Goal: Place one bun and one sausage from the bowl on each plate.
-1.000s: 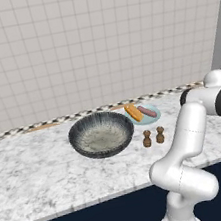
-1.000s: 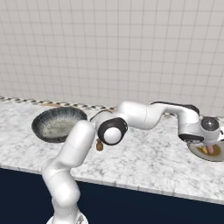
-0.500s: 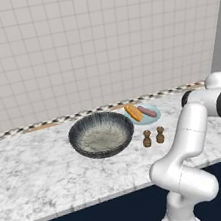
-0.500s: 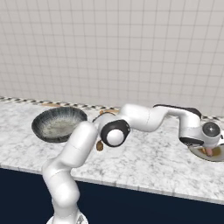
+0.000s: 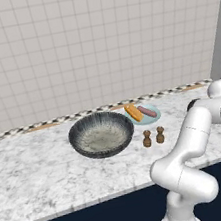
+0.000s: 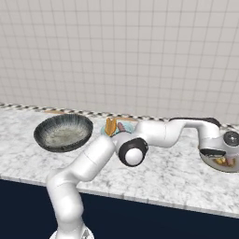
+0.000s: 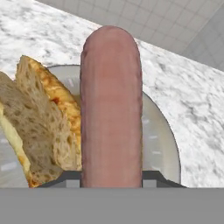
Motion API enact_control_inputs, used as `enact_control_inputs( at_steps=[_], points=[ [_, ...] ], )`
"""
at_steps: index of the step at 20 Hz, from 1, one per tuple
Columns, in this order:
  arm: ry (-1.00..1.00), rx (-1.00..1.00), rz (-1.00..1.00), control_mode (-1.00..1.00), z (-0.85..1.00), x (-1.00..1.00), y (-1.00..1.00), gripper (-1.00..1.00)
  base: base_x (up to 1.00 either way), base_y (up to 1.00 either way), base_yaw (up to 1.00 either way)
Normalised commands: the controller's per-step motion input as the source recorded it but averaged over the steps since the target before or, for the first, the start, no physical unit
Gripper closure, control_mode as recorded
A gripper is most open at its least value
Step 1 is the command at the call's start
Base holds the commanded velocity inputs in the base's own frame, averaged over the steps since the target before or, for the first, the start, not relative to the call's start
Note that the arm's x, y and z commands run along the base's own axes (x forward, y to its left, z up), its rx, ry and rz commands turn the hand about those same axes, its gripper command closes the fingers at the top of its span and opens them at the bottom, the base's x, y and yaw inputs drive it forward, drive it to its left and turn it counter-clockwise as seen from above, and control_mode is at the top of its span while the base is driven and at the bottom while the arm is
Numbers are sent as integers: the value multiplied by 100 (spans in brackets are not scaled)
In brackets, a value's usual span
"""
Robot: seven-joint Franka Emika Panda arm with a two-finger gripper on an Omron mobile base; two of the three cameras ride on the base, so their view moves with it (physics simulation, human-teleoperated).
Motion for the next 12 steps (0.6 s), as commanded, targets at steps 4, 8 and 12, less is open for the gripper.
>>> enact_control_inputs(
  at_steps=[4,8,12],
  points=[
    [0,2,0,-100,-34,1,0,100,0,0,0],
    [0,0,0,-100,-9,19,0,100,0,0,0],
    [0,0,2,-100,0,39,1,100,0,0,0]
  ],
)
